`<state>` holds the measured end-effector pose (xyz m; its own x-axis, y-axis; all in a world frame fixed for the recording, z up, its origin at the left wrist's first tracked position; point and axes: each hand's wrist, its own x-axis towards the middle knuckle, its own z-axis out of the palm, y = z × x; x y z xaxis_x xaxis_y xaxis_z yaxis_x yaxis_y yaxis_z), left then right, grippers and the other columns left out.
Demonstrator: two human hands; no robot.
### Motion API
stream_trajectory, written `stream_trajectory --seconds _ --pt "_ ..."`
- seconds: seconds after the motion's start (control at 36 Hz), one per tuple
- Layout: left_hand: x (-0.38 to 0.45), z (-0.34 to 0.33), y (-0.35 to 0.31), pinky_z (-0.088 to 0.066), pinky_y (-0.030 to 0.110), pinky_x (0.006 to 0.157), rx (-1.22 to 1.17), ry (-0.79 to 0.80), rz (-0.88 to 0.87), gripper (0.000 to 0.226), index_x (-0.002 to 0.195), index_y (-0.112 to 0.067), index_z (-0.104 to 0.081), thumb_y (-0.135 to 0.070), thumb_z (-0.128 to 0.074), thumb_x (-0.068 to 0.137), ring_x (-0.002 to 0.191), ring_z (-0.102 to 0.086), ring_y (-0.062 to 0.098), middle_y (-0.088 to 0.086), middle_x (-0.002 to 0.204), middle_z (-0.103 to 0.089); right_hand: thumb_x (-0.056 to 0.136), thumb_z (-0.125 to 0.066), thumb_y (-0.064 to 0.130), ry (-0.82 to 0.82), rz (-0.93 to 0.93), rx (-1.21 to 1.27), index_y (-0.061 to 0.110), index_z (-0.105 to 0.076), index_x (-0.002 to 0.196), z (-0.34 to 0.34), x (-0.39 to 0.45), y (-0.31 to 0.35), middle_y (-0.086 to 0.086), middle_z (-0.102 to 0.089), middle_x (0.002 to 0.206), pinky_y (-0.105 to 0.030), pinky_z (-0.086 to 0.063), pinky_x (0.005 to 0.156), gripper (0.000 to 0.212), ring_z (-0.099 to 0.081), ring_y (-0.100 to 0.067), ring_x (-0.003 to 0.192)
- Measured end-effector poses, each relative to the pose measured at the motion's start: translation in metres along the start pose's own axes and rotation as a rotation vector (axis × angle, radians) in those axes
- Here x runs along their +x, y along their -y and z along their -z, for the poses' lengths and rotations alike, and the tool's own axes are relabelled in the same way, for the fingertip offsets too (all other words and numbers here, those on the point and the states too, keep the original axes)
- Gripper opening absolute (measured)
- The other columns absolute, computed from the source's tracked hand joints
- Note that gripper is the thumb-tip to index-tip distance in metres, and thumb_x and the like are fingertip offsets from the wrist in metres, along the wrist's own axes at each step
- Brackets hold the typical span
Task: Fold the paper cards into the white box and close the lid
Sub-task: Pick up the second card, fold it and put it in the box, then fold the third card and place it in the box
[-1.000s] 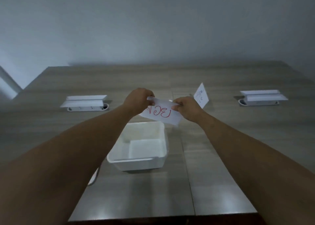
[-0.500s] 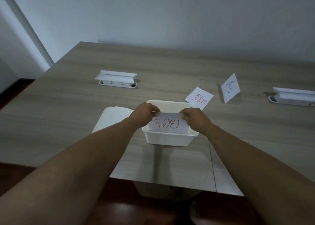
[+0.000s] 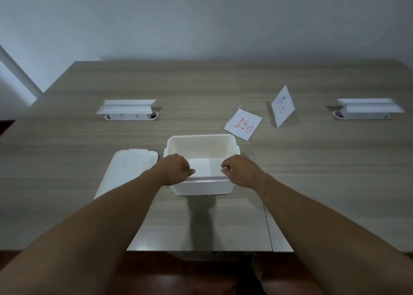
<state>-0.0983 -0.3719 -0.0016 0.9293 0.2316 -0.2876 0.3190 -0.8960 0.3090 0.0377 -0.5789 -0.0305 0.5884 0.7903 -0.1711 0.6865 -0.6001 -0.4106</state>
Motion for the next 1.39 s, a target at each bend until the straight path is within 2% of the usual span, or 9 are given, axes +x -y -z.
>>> stream_trajectory --seconds 0.22,0.42,0.58,0.69,0.78,0.89,1.0,1.19,1.39 --pt "0.064 0.045 -0.047 -0.028 0.028 0.051 0.046 -0.190 0.021 0.056 0.046 -0.014 -0.034 -0.039 -0.047 0.094 0.046 -0.038 0.020 0.001 0.044 -0.036 0.088 -0.048 0.018 -0.207 -0.091 0.060 0.015 -0.068 0.112 0.065 0.040 -0.071 -0.007 -0.068 0.119 -0.037 -0.052 0.091 0.031 -0.061 -0.025 0.110" --pt "0.153 0.067 -0.109 -0.041 0.028 0.059 -0.003 -0.237 0.079 0.045 0.058 -0.007 -0.053 -0.036 -0.044 0.091 0.065 -0.057 0.030 0.012 0.063 -0.062 0.088 -0.048 0.015 -0.277 -0.188 0.107 0.013 -0.065 0.119 0.119 0.071 -0.157 -0.006 -0.066 0.127 -0.034 -0.051 0.095 0.035 -0.061 -0.023 0.115" --pt "0.229 0.053 -0.163 -0.042 0.029 0.063 0.026 -0.089 0.096 0.034 0.071 -0.009 -0.066 -0.028 -0.044 0.087 0.075 -0.062 0.033 0.015 0.082 -0.069 0.084 -0.048 0.015 -0.348 -0.353 0.164 0.015 -0.065 0.115 0.147 0.090 -0.223 -0.010 -0.064 0.126 -0.034 -0.048 0.097 0.036 -0.057 -0.029 0.119" --pt "0.278 0.044 -0.197 -0.038 0.027 0.060 0.024 -0.029 0.130 0.034 0.057 -0.011 -0.053 -0.025 -0.043 0.087 0.069 -0.058 0.027 0.006 0.068 -0.057 0.086 -0.049 0.015 -0.359 -0.463 0.272 0.009 -0.056 0.126 0.160 0.111 -0.265 -0.012 -0.054 0.134 -0.033 -0.040 0.103 0.041 -0.049 -0.028 0.126" --pt "0.309 0.042 -0.216 -0.039 0.028 0.059 0.040 0.020 0.135 0.035 0.052 -0.013 -0.049 -0.024 -0.043 0.084 0.070 -0.059 0.027 0.003 0.062 -0.056 0.084 -0.051 0.013 -0.405 -0.535 0.356 0.002 -0.057 0.107 0.166 0.133 -0.284 -0.017 -0.058 0.121 -0.035 -0.046 0.090 0.027 -0.054 -0.033 0.113" --pt "0.339 0.043 -0.236 -0.055 0.035 0.078 0.028 0.026 0.101 0.029 0.087 -0.009 -0.071 -0.024 -0.046 0.085 0.088 -0.068 0.029 0.008 0.093 -0.073 0.083 -0.058 0.016 -0.412 -0.641 0.500 -0.002 -0.055 0.105 0.163 0.164 -0.300 -0.021 -0.059 0.116 -0.033 -0.046 0.076 0.028 -0.059 -0.037 0.106" --pt "0.366 0.048 -0.257 -0.048 0.038 0.100 0.046 0.022 0.100 0.035 0.122 -0.020 -0.065 -0.029 -0.050 0.091 0.118 -0.060 0.028 0.005 0.127 -0.065 0.086 -0.059 0.012 -0.391 -0.721 0.613 -0.004 -0.055 0.109 0.153 0.185 -0.312 -0.023 -0.061 0.118 -0.030 -0.046 0.072 0.028 -0.062 -0.037 0.105" --pt "0.397 0.056 -0.267 -0.044 0.037 0.102 0.093 0.033 0.122 0.048 0.137 -0.025 -0.051 -0.030 -0.053 0.089 0.125 -0.056 0.027 0.006 0.137 -0.059 0.080 -0.052 -0.002 -0.575 -0.715 0.684 -0.003 -0.060 0.094 0.146 0.186 -0.324 -0.023 -0.067 0.104 -0.041 -0.055 0.076 0.016 -0.066 -0.039 0.094" --pt "0.396 0.084 -0.268 -0.045 0.048 0.103 0.105 -0.104 0.098 0.082 0.153 -0.019 -0.019 -0.033 -0.065 0.087 0.133 -0.046 0.034 0.013 0.148 -0.043 0.086 -0.049 -0.006 -0.561 -0.445 0.704 0.001 -0.069 0.100 0.173 0.164 -0.333 -0.012 -0.068 0.094 -0.018 -0.038 0.069 0.026 -0.057 -0.017 0.084"
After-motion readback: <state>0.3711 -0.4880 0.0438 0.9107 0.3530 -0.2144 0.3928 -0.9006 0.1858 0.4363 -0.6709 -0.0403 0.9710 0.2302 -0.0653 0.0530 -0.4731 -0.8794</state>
